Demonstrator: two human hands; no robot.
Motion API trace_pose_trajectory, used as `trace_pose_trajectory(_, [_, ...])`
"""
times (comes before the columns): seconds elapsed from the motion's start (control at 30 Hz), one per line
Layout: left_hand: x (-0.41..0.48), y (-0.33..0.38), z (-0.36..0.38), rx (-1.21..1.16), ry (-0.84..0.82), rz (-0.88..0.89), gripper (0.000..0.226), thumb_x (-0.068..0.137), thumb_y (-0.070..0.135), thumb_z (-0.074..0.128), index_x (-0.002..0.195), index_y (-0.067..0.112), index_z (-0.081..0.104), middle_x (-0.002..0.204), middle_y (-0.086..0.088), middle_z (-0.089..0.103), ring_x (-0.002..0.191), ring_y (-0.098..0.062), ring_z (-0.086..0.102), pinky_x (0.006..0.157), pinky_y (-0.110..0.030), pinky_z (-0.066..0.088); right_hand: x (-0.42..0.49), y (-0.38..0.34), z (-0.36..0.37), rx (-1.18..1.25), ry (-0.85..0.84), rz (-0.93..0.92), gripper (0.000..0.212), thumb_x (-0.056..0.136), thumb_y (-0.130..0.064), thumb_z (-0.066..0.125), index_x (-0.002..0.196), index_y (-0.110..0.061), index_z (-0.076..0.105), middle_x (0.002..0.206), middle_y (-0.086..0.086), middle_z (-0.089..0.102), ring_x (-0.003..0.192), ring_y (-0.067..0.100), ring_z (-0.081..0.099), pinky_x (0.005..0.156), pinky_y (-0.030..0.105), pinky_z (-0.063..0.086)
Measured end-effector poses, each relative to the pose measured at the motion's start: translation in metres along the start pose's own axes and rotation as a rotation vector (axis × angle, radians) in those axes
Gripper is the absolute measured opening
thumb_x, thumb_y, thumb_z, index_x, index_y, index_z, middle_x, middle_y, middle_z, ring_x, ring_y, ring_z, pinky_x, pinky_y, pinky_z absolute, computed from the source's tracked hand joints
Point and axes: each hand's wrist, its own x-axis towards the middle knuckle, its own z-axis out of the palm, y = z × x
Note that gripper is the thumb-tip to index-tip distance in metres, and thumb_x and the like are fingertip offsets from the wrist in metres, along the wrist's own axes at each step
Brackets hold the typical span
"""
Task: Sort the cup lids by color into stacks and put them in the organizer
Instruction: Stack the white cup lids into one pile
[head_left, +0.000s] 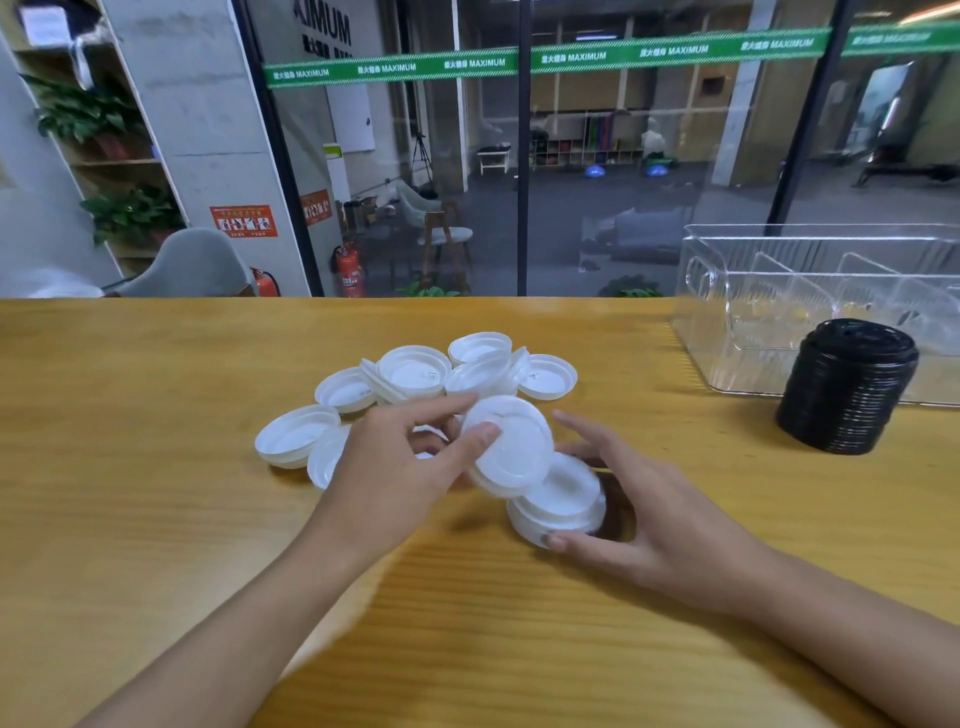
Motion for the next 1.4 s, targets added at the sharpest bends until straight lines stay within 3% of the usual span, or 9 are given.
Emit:
trace_pose_trajectory(0.07, [-0.003,0.0,0.006,-0.078,-0.06,-0.113,0.049,0.081,0.042,0.081,0.128,0.028,0.074,0.085,-0.007,0.066,0.074,-0.034,0.076,0.074,-0.041,0.066,0.0,0.001,0.0,0.001,0.009,-0.012,0.097,0.088,-0.05,0.081,0.163,-0.038,0.022,0.142,-0.037,0.051,0.13,-0.011,0.054,0.104,0.005,0.038])
trace_pose_trajectory(0.17, [-0.009,-0.003,0.016,0.081,-0.097,-0.086,0.035,0.089,0.04,0.081,0.123,0.036,0.075,0.083,-0.005,0.07,0.061,-0.023,0.07,0.066,-0.032,0.059,0.0,0.002,0.0,-0.012,0.004,-0.023,0.094,0.088,-0.052,0.08,0.164,-0.039,0.025,0.148,-0.037,0.048,0.136,-0.012,0.048,0.106,0.005,0.035])
trace_pose_trajectory(0.3, [-0.01,-0.008,0.024,0.212,-0.114,-0.025,0.027,0.092,0.046,0.076,0.118,0.04,0.077,0.081,-0.001,0.07,0.066,-0.026,0.067,0.072,-0.032,0.058,0.0,0.005,0.002,-0.06,-0.01,-0.052,0.087,0.091,-0.054,0.077,0.163,-0.039,0.029,0.152,-0.023,0.051,0.138,-0.006,0.049,0.111,0.011,0.035])
trace_pose_trajectory(0.5, [-0.012,-0.004,0.012,0.278,-0.26,0.018,0.065,0.077,0.049,0.091,0.137,0.046,0.066,0.094,0.008,0.066,0.061,-0.003,0.053,0.065,-0.014,0.047,0.0,0.007,0.002,-0.061,0.011,-0.055,0.086,0.091,-0.054,0.077,0.163,-0.036,0.032,0.151,-0.022,0.052,0.137,-0.006,0.05,0.109,0.01,0.036])
trace_pose_trajectory(0.63, [-0.012,-0.003,0.015,0.267,-0.258,0.044,0.055,0.082,0.05,0.087,0.133,0.052,0.066,0.092,0.004,0.063,0.064,-0.006,0.052,0.066,-0.025,0.052,0.001,0.006,0.002,-0.046,0.026,-0.066,0.092,0.088,-0.052,0.08,0.164,-0.035,0.03,0.156,-0.022,0.046,0.142,-0.008,0.044,0.112,0.007,0.031])
trace_pose_trajectory(0.8, [-0.013,-0.003,0.017,0.278,-0.275,0.064,0.043,0.083,0.051,0.085,0.109,0.074,0.06,0.089,-0.001,0.061,0.066,-0.006,0.049,0.071,-0.033,0.052,0.001,0.007,0.002,-0.046,0.032,-0.056,0.09,0.086,-0.063,0.076,0.162,-0.035,0.035,0.165,-0.022,0.034,0.151,-0.009,0.032,0.119,0.01,0.027])
trace_pose_trajectory(1.0, [-0.011,-0.005,0.018,0.327,-0.306,0.074,0.042,0.083,0.054,0.083,0.123,0.058,0.069,0.079,0.004,0.054,0.063,-0.004,0.042,0.063,-0.022,0.043,0.001,0.008,0.002,-0.072,-0.005,-0.062,0.081,0.089,-0.066,0.07,0.156,-0.028,0.049,0.16,-0.022,0.043,0.144,-0.01,0.041,0.116,0.009,0.031])
trace_pose_trajectory(1.2, [-0.013,-0.007,0.02,0.308,-0.326,0.044,0.04,0.081,0.057,0.084,0.118,0.063,0.067,0.074,0.006,0.05,0.061,-0.005,0.041,0.064,-0.035,0.045,0.0,0.008,0.003,-0.101,-0.058,-0.051,0.084,0.093,-0.07,0.06,0.162,-0.029,0.037,0.165,-0.024,0.032,0.149,-0.012,0.032,0.117,0.006,0.024])
trace_pose_trajectory(1.4, [-0.013,-0.008,0.019,0.403,-0.361,0.132,0.042,0.09,0.058,0.074,0.125,0.035,0.072,0.075,-0.005,0.058,0.059,-0.005,0.043,0.061,-0.031,0.041,-0.001,0.006,0.001,-0.104,-0.078,-0.041,0.077,0.098,-0.063,0.059,0.163,-0.029,0.034,0.166,-0.024,0.03,0.15,-0.009,0.031,0.119,0.01,0.026])
